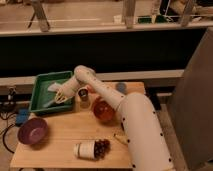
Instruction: Wipe tray with sponge
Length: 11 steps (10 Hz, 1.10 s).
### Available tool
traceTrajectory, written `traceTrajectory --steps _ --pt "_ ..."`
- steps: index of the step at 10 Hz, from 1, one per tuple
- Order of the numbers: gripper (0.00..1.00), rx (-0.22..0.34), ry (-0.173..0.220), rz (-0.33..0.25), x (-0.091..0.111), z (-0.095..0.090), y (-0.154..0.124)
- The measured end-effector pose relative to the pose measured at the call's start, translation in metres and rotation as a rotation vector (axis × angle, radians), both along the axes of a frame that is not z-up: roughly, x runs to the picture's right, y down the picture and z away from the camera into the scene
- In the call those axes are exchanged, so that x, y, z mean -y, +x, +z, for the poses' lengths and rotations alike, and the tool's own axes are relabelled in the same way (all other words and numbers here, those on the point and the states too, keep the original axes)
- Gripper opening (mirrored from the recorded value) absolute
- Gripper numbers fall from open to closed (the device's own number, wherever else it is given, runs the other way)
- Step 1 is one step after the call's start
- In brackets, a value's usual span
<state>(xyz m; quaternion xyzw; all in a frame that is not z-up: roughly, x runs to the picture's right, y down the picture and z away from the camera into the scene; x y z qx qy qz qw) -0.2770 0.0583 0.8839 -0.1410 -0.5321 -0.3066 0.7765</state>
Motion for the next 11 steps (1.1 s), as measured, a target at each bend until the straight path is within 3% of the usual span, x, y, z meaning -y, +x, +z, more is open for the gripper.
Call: traceTrajectory --steps 3,6,11 --pt "0.00 -0.011 -0.002 0.047 0.009 0.017 0.002" --pt "0.00 0.022 0.005 0.099 0.024 0.030 -0.006" --pt "0.00 0.072 0.043 0.124 0.053 0.034 -0.037"
